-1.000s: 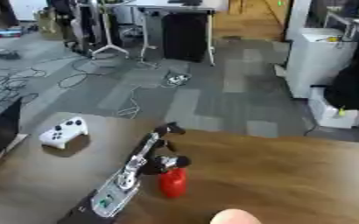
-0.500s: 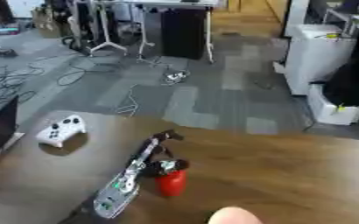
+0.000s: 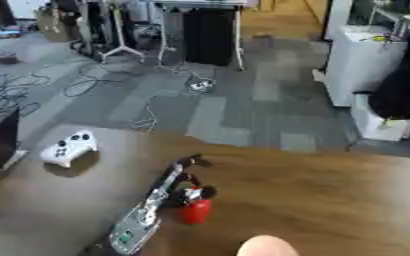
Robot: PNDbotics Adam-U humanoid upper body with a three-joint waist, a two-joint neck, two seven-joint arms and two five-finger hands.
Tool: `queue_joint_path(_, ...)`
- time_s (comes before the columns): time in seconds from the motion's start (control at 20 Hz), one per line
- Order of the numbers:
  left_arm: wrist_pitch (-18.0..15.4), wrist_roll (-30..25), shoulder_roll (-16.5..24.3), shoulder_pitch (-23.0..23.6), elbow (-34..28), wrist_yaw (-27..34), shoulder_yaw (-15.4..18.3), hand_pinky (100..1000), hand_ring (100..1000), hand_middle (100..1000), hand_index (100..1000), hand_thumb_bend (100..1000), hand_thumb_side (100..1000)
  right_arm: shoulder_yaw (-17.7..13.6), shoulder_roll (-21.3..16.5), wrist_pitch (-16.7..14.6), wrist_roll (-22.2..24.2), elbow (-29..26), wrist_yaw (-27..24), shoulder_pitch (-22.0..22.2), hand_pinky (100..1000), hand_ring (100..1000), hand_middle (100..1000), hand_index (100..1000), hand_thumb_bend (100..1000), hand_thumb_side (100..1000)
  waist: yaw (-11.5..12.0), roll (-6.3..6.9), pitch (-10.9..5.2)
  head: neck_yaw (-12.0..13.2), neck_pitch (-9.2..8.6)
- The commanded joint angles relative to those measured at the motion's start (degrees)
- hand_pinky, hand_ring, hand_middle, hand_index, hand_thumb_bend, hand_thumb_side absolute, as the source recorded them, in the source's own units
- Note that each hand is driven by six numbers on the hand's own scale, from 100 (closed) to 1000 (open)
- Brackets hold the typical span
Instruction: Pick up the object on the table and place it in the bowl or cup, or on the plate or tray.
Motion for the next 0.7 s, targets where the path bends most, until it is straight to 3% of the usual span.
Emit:
queue_joint_path(0.05,0.0,-0.2,0.4,-0.3,-1.0,-0.5,0.2,531,1000,693,746,932,751,-0.3,-0.4,-0.3,0.1,-0.9,0.1,-0.8,666,503,765,830,353,632,0.1,0.06,-0.61,0.0,0.23)
queue_joint_path(0.7,0.5,-0.1,0.0,0.7,-1.2,-1.0,0.3,538,1000,696,746,929,761,-0.3,-0.3,-1.1,0.7,-1.0,0.0,-0.9,667,503,767,831,360,642,0.2,0.15,-0.35,-0.3,0.49)
